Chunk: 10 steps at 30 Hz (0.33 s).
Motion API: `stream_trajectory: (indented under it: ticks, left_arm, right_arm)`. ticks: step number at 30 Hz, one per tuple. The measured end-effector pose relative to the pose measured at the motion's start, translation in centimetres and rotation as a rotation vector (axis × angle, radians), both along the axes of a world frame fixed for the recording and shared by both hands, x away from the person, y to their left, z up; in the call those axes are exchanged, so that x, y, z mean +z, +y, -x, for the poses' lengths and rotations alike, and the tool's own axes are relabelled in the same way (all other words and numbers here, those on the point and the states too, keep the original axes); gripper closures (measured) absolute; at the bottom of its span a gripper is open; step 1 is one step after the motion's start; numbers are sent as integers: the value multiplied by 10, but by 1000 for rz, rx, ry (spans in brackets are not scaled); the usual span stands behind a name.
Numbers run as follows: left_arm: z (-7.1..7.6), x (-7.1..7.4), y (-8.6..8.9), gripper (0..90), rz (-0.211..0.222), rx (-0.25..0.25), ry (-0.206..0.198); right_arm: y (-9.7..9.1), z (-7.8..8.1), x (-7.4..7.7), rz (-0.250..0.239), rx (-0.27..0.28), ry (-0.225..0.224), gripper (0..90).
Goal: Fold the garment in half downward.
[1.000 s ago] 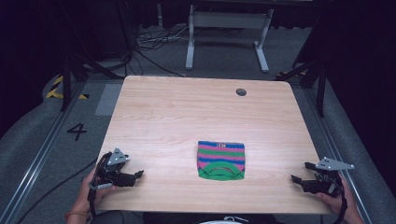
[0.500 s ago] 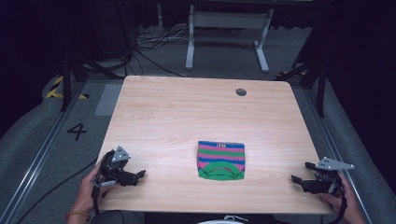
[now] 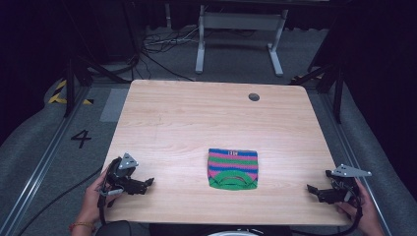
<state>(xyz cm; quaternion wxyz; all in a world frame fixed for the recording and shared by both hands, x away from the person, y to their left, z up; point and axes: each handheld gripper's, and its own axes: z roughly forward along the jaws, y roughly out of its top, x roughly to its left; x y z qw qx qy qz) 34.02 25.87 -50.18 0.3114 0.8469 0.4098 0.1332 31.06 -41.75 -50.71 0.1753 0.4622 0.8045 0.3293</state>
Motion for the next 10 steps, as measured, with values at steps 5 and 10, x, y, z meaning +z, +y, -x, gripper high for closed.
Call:
stream_trajectory:
  ticks: [5, 10]
  left_arm:
    - [-2, 0, -2, 0, 3, 22, 0]
    - [-3, 0, -3, 0, 9, 30, 6]
  right_arm:
    - [0, 0, 0, 0, 0, 0, 4]
    - [0, 0, 0, -1, 0, 1, 4]
